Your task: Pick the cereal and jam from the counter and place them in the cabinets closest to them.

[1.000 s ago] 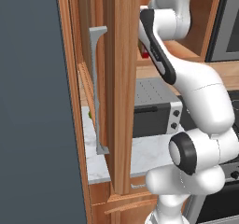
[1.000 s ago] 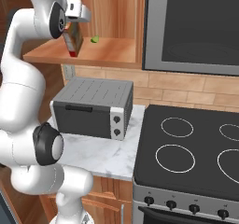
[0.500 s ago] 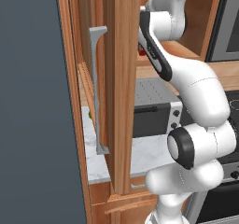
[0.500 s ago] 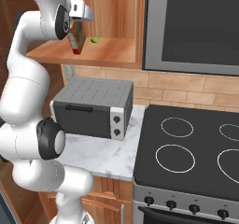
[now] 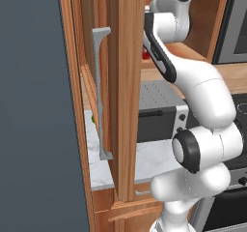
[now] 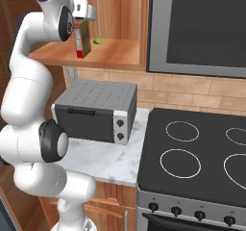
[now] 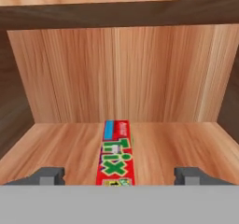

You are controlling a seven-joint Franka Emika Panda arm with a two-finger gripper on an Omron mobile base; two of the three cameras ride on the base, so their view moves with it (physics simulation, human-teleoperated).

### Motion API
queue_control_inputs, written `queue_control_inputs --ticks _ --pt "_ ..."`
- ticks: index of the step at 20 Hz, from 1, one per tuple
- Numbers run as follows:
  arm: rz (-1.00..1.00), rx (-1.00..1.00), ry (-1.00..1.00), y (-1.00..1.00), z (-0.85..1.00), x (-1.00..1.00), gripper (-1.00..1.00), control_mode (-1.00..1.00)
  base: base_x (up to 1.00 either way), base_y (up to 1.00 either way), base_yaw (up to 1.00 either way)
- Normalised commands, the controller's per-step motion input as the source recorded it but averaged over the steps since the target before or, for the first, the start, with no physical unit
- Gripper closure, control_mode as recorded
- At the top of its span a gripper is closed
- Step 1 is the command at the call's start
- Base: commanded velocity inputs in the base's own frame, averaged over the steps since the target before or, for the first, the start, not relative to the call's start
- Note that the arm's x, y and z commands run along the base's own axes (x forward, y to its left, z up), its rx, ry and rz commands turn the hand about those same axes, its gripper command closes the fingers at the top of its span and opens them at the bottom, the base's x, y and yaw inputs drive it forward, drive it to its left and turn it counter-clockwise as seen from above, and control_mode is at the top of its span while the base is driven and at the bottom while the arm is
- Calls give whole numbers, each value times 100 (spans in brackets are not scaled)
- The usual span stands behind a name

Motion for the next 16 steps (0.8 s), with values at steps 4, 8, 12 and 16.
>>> queue_control_inputs --ticks 4,8,12,16 --pt "0 0 -2 -2 19 -12 -100 -100 0 0 0" --pt "0 0 -4 -15 4 -51 -100 -100 0 0 0" --pt "2 0 -8 -23 -12 -86 -100 -100 0 0 0" --pt "4 0 -13 -29 -41 -100 -100 -100 0 0 0"
